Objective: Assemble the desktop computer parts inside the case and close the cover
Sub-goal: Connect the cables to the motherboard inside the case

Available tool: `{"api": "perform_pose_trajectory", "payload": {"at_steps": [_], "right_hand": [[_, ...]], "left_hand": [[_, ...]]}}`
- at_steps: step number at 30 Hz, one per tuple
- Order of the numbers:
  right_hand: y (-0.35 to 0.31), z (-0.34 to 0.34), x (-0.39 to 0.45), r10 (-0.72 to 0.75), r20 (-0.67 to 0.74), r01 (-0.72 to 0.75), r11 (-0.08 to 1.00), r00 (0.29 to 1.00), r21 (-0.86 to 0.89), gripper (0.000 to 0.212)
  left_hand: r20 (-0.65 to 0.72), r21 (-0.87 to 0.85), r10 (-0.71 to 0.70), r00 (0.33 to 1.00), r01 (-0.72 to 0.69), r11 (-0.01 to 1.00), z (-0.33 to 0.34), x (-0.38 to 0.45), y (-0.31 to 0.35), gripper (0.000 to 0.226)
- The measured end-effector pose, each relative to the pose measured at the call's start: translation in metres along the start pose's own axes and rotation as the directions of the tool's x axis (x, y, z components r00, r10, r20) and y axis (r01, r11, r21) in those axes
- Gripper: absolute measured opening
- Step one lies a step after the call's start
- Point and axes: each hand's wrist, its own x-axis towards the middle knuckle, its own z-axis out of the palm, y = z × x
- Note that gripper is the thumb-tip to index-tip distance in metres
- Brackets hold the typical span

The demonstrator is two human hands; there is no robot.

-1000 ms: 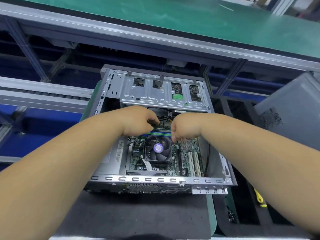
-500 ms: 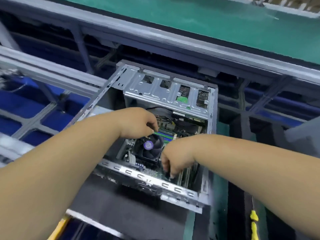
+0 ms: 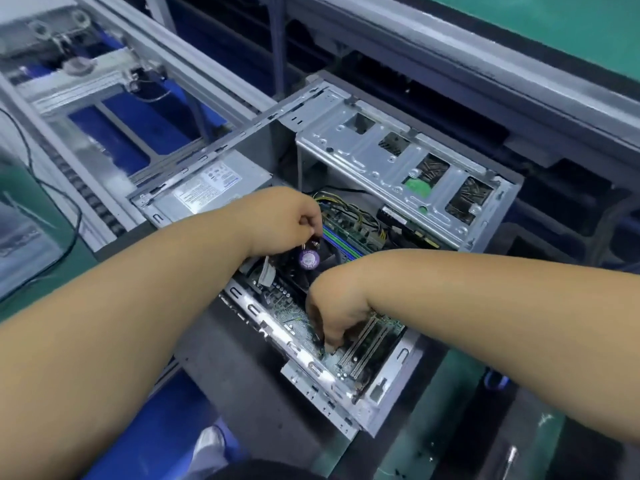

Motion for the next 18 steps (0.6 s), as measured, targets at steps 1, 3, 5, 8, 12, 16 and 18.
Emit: {"api": "perform_pose_trajectory", "payload": {"at_steps": [1,3,5,8,12,16,18], "right_hand": [[-0.002,0.0,0.002,-0.004,0.059,0.004,1.0,0.998,-0.006,0.006],[-0.002,0.004,0.005,-0.031,0.177,0.031,1.0,0.984,0.0,0.024],[-0.001,0.006,0.004,-0.05,0.144,0.041,0.997,0.988,0.059,0.03],[-0.002,0.008,-0.005,-0.125,0.007,0.125,0.992,0.992,-0.007,0.023],[-0.002,0.008,-0.009,-0.218,-0.092,0.195,0.958,0.972,-0.21,0.03],[-0.004,0.013,-0.007,-0.262,-0.016,0.249,0.932,0.965,-0.263,0.044],[-0.005,0.016,-0.004,-0.263,0.02,0.257,0.922,0.965,-0.29,0.047]], "left_hand": [[-0.007,-0.011,-0.001,1.0,0.001,1.0,0.0,0.002,0.0,0.022],[0.007,-0.032,-0.011,1.0,0.011,0.999,0.003,0.004,-0.002,0.023],[0.027,-0.03,-0.015,1.0,0.015,0.999,0.004,0.005,-0.004,0.023],[0.053,-0.01,-0.004,0.999,0.005,1.0,0.005,0.005,-0.003,0.023],[0.075,0.019,0.012,0.997,-0.013,1.0,0.005,0.005,-0.002,0.023],[0.056,0.02,0.009,0.998,-0.01,1.0,0.005,0.005,-0.004,0.025],[0.058,0.022,0.017,0.998,-0.018,1.0,0.006,0.006,-0.005,0.025]]}}
